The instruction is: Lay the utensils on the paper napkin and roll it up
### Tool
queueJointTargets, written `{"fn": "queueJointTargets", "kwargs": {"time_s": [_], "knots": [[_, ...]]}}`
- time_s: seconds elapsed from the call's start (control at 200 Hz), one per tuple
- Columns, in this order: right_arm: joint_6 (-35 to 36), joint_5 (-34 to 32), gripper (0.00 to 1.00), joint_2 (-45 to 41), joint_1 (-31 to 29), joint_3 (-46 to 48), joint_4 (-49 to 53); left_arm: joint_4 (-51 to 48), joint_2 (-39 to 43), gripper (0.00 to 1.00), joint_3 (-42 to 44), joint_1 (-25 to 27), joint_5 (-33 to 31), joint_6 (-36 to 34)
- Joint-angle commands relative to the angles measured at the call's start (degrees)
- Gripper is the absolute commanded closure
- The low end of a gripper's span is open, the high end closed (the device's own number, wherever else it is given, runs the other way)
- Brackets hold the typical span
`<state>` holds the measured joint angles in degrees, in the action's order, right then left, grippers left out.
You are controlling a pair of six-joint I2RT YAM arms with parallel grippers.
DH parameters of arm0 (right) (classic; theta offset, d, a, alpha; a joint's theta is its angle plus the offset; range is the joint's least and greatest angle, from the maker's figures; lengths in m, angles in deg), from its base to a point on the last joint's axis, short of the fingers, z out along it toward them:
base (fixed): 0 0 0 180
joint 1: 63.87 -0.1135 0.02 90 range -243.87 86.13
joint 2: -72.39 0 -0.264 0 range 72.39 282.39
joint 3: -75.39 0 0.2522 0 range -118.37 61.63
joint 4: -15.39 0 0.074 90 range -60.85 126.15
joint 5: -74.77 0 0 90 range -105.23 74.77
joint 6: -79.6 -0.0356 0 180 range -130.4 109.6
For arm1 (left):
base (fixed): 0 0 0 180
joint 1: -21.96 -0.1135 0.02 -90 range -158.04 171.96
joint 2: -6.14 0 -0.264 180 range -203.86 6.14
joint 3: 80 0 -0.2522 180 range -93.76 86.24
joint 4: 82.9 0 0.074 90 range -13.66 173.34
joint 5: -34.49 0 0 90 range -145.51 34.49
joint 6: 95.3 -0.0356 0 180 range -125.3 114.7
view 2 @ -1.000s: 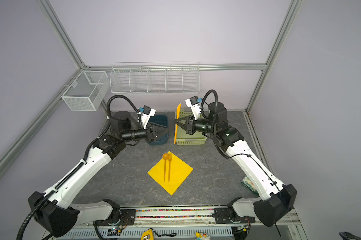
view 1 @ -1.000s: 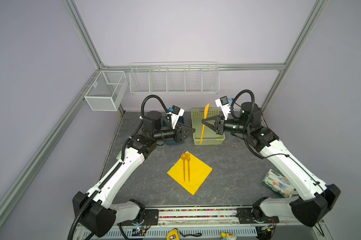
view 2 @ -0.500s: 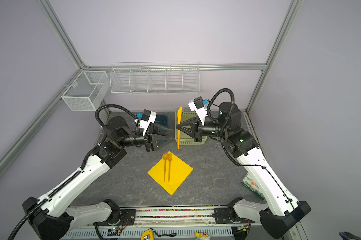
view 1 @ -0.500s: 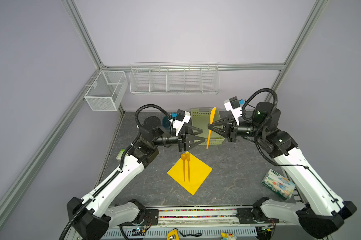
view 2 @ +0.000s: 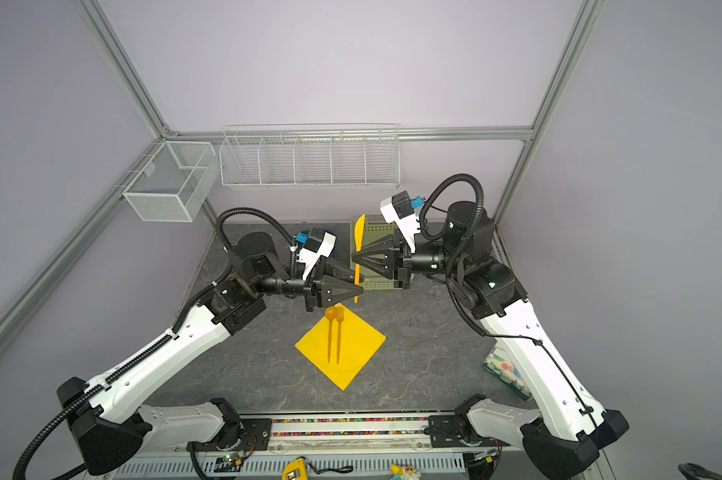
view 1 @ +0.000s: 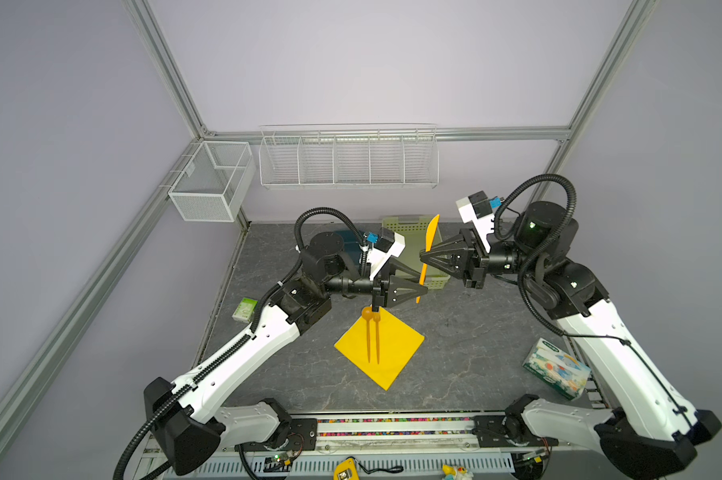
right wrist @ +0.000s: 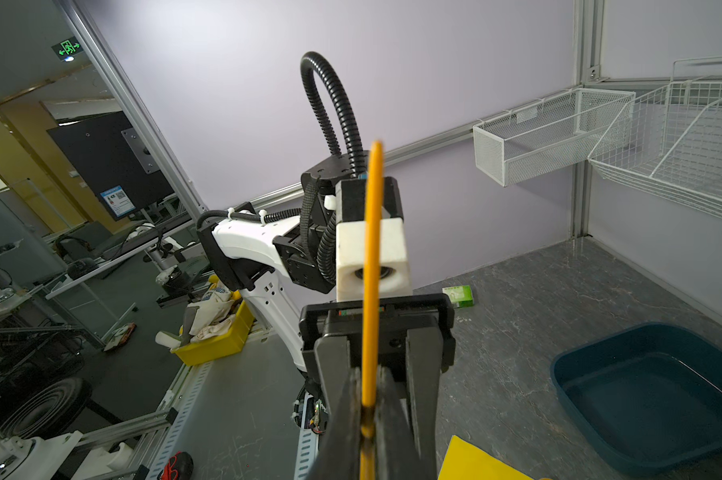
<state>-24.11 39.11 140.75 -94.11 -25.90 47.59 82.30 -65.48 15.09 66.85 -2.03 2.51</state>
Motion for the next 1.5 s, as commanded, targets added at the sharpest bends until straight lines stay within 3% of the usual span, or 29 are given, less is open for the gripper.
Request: {"fn": "queueJointTargets", "kwargs": {"time_s": [0.0, 0.555, 0.625, 0.74, 0.79, 0.915, 1.07, 1.325, 1.495], "knots": [[0.5, 1.3, 0.93, -1.1, -0.4, -2.0, 0.6, -1.4, -0.3, 0.71, -1.9, 0.5, 1.0, -1.9], [1.3, 0.1, 0.93, -0.9, -0.5, -2.2, 2.0, -4.0, 0.1, 0.96, -2.7, 0.6, 0.7, -4.0], [2.0, -1.2, 0.88, -1.1, -0.5, -2.1, 2.8, -4.1, 0.3, 1.0, -2.5, 0.6, -0.6, -4.6], [3.0, -4.6, 0.68, -1.7, -0.5, -2.2, 4.5, -4.1, 0.8, 1.0, -2.6, 0.6, -3.3, -5.1], [3.4, -7.4, 0.57, -2.2, -0.5, -2.1, 5.1, -4.0, 1.1, 1.0, -2.5, 0.6, -5.1, -5.2], [2.3, -18.4, 0.52, -3.6, -0.5, -0.5, 4.1, -4.2, 1.4, 1.0, -2.0, 0.6, -12.0, -5.6], [-1.1, -27.1, 0.53, -3.8, -1.5, 2.4, 0.2, -6.7, 0.7, 1.0, -3.5, 0.6, -26.3, -5.7], [-3.0, -42.3, 0.59, 0.4, -8.2, 1.6, -1.2, -10.2, -0.8, 1.0, -5.9, 0.6, -42.2, -4.4], [-6.4, -42.3, 0.61, 3.9, -8.9, 1.6, -5.5, -12.6, -1.1, 1.0, -6.6, 0.6, -47.4, -3.7]]}}
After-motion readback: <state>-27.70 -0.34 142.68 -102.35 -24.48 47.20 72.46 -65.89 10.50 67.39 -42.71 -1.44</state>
